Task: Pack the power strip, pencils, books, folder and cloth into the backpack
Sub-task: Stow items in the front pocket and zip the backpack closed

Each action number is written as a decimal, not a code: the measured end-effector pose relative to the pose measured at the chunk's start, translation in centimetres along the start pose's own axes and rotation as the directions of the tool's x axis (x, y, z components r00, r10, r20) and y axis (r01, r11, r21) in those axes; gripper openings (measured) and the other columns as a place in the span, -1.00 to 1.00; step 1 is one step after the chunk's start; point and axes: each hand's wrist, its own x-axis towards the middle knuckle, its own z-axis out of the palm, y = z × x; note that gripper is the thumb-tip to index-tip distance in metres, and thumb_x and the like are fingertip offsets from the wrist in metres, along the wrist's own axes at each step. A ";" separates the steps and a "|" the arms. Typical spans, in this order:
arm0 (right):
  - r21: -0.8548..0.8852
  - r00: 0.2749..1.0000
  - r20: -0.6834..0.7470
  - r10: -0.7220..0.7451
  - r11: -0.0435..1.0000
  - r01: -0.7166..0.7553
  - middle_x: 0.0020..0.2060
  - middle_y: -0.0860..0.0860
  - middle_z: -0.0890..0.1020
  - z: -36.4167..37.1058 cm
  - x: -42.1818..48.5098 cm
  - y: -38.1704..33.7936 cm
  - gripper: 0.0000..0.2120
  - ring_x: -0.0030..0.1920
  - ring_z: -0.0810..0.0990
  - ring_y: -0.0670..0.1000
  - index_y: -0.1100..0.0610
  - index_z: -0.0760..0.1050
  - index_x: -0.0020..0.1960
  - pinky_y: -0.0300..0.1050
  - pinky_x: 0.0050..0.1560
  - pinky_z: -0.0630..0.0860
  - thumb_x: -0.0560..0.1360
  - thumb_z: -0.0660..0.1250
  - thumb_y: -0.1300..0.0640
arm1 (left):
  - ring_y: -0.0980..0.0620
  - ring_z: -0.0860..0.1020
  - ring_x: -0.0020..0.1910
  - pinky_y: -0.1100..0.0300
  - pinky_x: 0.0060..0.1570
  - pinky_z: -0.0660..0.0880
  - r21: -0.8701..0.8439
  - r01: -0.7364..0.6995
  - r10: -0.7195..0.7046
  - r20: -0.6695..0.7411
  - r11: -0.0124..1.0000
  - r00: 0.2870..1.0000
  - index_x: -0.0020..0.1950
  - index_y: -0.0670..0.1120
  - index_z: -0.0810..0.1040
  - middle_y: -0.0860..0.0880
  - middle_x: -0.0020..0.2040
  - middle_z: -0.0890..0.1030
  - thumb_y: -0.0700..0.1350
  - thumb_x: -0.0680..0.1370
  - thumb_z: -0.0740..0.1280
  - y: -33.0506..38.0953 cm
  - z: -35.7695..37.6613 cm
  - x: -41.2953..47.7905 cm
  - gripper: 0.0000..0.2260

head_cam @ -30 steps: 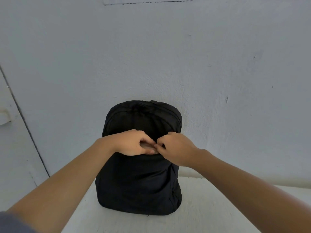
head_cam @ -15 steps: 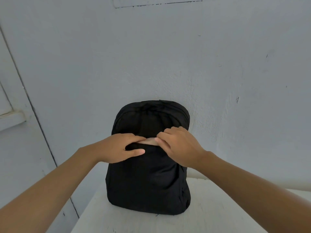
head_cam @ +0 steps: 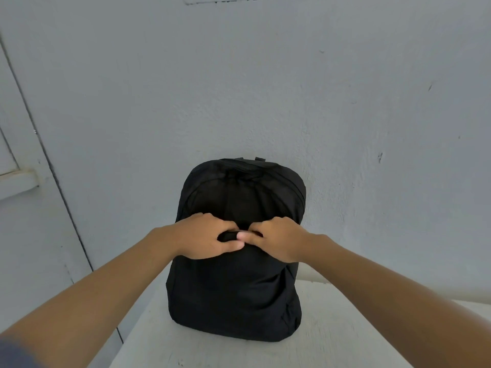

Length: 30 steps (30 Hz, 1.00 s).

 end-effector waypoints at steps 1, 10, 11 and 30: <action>0.041 0.999 0.037 0.036 0.998 -0.037 -0.04 0.08 0.67 -0.2 0.1 0.1 -0.37 0.00 0.61 0.08 0.07 0.56 0.22 0.02 0.14 0.51 0.61 -0.07 -0.35 | 0.16 0.60 -0.05 0.13 0.11 0.51 -0.037 0.012 -0.011 0.018 0.999 1.000 0.31 0.14 0.53 0.12 0.01 0.66 0.34 0.63 0.12 0.0 0.0 0.2 -0.57; -0.352 0.799 -0.545 -0.254 0.934 0.057 -0.14 0.00 0.62 3.6 -1.3 1.1 -0.56 -0.15 0.57 0.03 0.11 0.63 0.13 -0.07 -0.16 0.54 0.69 0.03 -0.08 | 0.26 0.45 0.21 0.30 0.26 0.39 -0.017 -0.084 0.064 -0.503 0.996 0.862 0.34 0.10 0.61 0.21 0.19 0.55 0.44 0.55 0.11 -2.8 2.2 -2.7 -0.40; -0.356 0.792 -0.557 -0.252 0.933 0.046 -0.12 0.00 0.63 3.9 -1.6 1.3 -0.52 -0.13 0.57 0.02 0.10 0.62 0.18 -0.08 -0.12 0.53 0.70 0.01 -0.12 | 0.25 0.46 0.22 0.31 0.27 0.38 0.030 -0.088 0.090 -0.508 0.996 0.856 0.37 0.10 0.59 0.20 0.20 0.57 0.42 0.57 0.09 -3.0 2.3 -3.1 -0.41; -0.295 0.911 -0.380 -0.163 0.954 0.048 -0.10 -0.03 0.63 1.2 -1.0 -1.2 -0.52 -0.09 0.60 0.02 0.06 0.62 0.02 -0.07 -0.20 0.56 0.65 0.01 -0.18 | 0.04 0.57 -0.18 0.10 -0.05 0.49 0.317 -0.043 0.266 -0.705 0.948 0.658 -0.07 -0.02 0.73 0.08 -0.18 0.63 0.34 0.56 0.25 -4.4 2.1 -3.4 -0.52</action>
